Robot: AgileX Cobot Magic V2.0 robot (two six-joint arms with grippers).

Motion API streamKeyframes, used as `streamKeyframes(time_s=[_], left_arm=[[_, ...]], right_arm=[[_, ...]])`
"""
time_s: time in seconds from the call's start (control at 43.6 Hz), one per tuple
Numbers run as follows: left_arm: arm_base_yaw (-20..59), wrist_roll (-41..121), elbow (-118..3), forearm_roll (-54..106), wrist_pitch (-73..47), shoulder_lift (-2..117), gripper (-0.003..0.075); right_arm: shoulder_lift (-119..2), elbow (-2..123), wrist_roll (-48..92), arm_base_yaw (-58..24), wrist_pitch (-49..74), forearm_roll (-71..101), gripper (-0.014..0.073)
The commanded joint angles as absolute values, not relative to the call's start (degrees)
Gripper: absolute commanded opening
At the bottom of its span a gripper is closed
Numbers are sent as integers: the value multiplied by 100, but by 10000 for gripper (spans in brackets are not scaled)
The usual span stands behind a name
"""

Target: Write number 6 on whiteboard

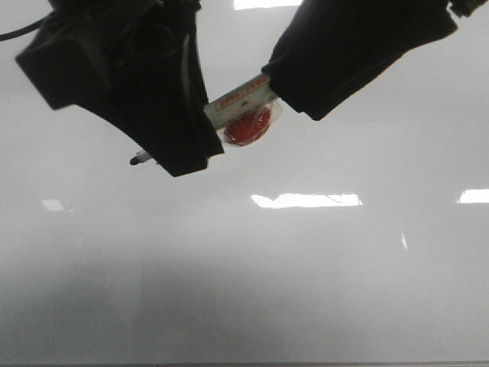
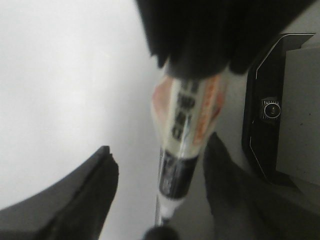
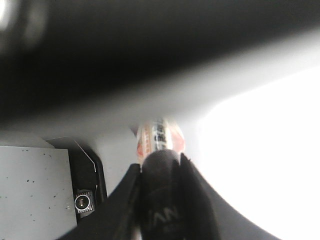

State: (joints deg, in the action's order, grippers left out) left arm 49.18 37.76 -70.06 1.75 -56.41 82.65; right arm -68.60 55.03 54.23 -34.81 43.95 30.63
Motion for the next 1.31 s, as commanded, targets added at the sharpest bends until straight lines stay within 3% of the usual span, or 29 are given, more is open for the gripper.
streamKeyframes(time_s=[0.0, 0.183, 0.344, 0.528, 0.803, 1.055, 1.284], left_arm=[[4627, 3384, -7156, 228, -5735, 7779, 456], [3698, 2969, -6701, 286, -5745, 7018, 456], [2828, 2471, -6288, 340, -5678, 6350, 454], [2384, 2471, -6112, 340, -5667, 5899, 454], [2362, 2471, -6112, 496, -5362, 5843, 450], [2362, 2471, -6112, 540, -5260, 5843, 437], [2362, 2471, -6112, 540, -5260, 5843, 437]], right_arm=[[-6565, 5708, 5278, -3171, 4277, 3209, -38], [-5916, 5708, 4733, -2143, 4691, 3105, -38], [-5190, 5708, 3411, -1209, 4922, 2517, -38], [-4553, 5601, 1941, -514, 5012, 2107, -38], [-4437, 4314, 2179, -519, 3354, 3301, -38], [-5110, 4335, 2443, -519, 2505, 3607, -42], [-5729, 4802, 2631, -519, 2558, 3602, -63]])
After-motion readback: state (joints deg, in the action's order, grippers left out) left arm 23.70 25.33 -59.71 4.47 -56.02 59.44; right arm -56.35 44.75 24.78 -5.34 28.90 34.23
